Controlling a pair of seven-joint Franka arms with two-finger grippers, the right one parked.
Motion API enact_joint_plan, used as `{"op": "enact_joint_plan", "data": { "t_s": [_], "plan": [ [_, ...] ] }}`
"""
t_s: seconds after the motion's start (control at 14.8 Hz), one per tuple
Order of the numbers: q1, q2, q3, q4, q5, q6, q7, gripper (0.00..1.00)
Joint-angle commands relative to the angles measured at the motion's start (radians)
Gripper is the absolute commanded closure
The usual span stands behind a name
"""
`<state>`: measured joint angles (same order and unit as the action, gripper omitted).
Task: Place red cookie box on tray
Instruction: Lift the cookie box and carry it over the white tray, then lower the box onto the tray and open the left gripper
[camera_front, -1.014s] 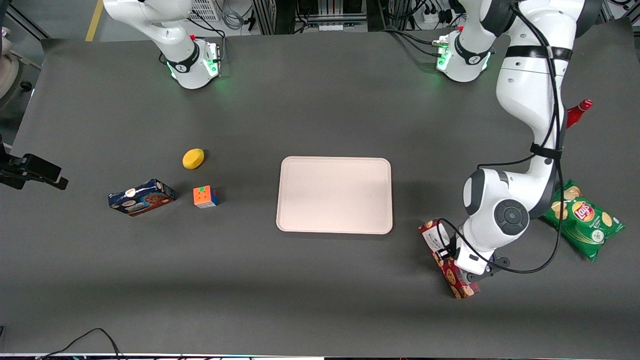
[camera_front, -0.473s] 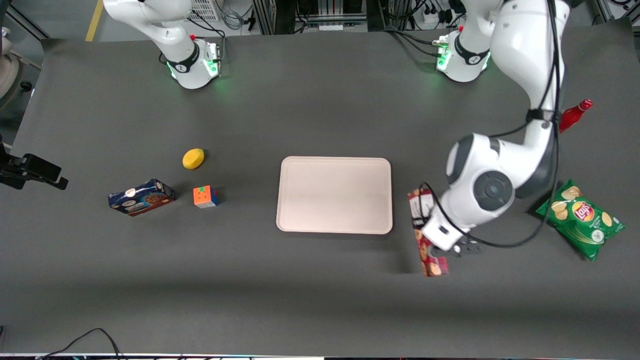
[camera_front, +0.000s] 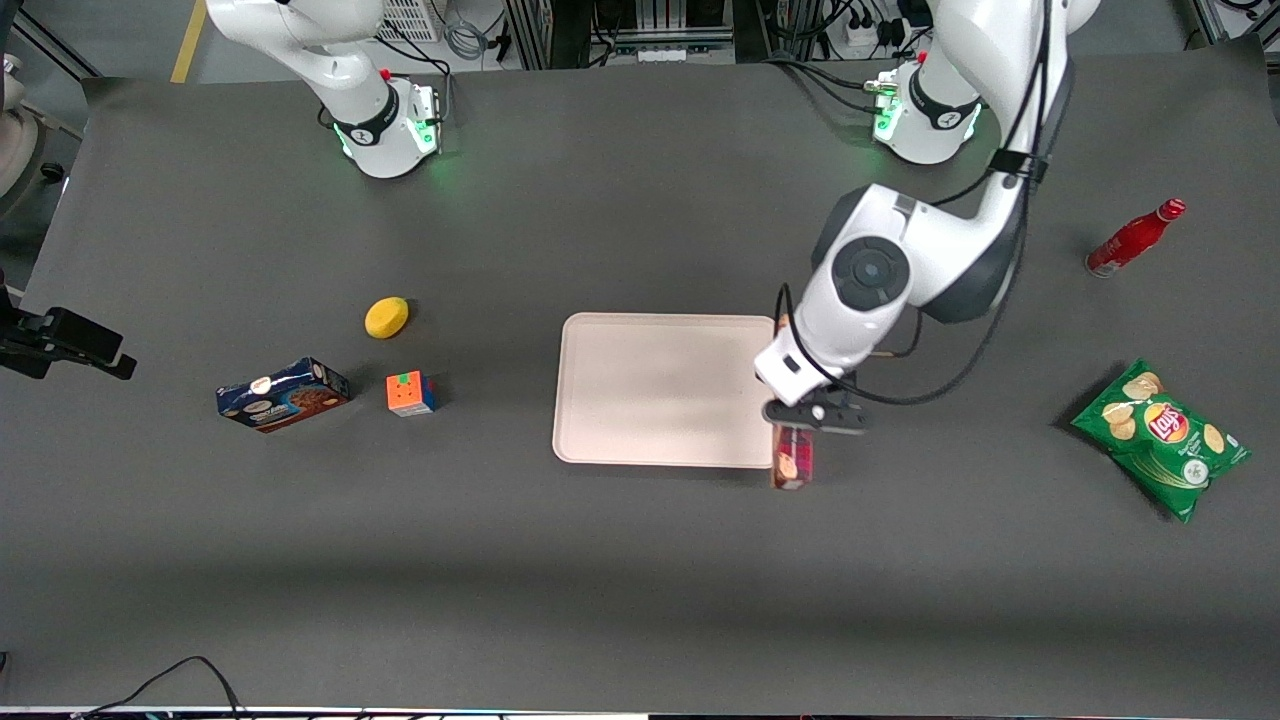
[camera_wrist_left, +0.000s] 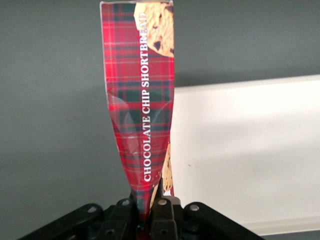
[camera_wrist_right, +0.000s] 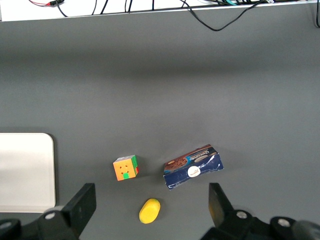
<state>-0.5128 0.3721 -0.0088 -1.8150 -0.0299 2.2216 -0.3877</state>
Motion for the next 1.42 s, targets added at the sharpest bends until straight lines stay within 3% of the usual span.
{"op": "enact_joint_plan", "data": {
  "t_s": [0.0, 0.54, 1.08, 1.15, 1.22, 1.28, 1.35],
  "plan": [
    [-0.009, -0.102, -0.069, -0.242, 0.025, 0.18, -0.13, 1.0],
    [-0.013, -0.038, -0.099, -0.291, 0.117, 0.318, -0.243, 1.0],
    [-0.013, 0.027, -0.092, -0.291, 0.117, 0.405, -0.25, 0.99],
    [-0.013, 0.031, -0.091, -0.291, 0.117, 0.405, -0.25, 0.86],
    [-0.013, 0.034, -0.088, -0.29, 0.117, 0.408, -0.25, 0.59],
    [-0.013, 0.036, -0.086, -0.29, 0.117, 0.409, -0.25, 0.12],
    [-0.013, 0.034, -0.086, -0.287, 0.117, 0.408, -0.25, 0.0]
  ]
}}
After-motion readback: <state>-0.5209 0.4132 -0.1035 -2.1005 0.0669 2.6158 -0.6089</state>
